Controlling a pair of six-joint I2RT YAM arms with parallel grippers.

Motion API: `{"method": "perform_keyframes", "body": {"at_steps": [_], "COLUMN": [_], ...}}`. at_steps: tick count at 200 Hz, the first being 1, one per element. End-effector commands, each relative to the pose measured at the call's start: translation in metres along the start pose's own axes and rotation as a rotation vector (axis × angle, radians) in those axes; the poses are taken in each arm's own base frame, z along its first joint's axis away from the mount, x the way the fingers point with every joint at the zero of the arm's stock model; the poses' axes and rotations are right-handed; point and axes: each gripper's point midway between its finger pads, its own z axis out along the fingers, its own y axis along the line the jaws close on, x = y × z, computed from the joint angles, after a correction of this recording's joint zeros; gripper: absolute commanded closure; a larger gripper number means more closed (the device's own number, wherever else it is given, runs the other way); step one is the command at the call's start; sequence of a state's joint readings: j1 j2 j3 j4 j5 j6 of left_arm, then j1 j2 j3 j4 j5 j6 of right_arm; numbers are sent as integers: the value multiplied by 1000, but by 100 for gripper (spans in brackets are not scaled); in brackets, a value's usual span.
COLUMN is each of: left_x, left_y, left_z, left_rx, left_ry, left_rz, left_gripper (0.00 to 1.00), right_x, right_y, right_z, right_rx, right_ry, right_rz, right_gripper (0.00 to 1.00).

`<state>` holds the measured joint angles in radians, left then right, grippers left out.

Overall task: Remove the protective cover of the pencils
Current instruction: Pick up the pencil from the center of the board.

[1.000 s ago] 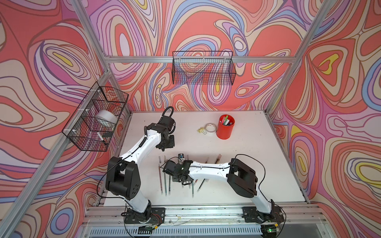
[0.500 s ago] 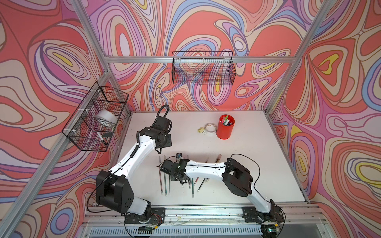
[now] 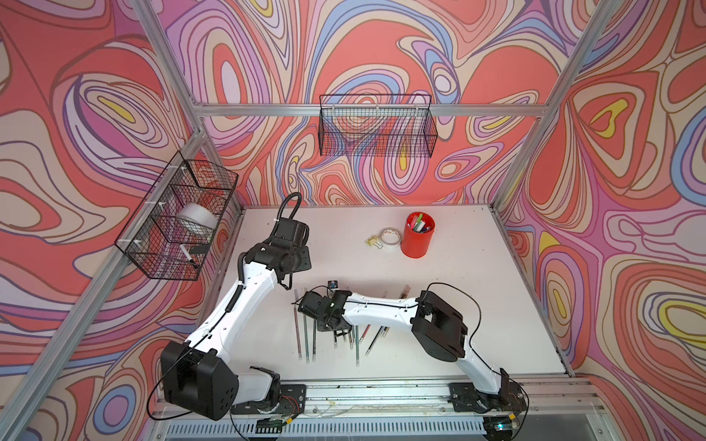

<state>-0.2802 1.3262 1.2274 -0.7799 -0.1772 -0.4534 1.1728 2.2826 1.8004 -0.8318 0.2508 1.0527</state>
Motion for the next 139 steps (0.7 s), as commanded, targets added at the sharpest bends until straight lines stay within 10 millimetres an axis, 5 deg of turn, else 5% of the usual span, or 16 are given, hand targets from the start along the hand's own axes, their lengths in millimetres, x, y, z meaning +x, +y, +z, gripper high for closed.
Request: {"method": "perform_keyframes", "body": {"at_steps": [1,59,139], "left_x": [-7,-26,-8], "left_y": [5,11,-29], "left_z": [-6,-48,-68], "left_rx": [6,96,358], "left_ry": [-42,-53,78], "left_rz": [-37,-177,-223], "left_gripper": [52,44,39], "right_x": [20,2,-11], "right_y": [-12,11,31], "right_z": [26,-8,-62], "right_rx": [39,-117,-307], "right_ry": [64,10,-102], "right_rz": [-21,-2,-16], "right_gripper": [89,97,100]}}
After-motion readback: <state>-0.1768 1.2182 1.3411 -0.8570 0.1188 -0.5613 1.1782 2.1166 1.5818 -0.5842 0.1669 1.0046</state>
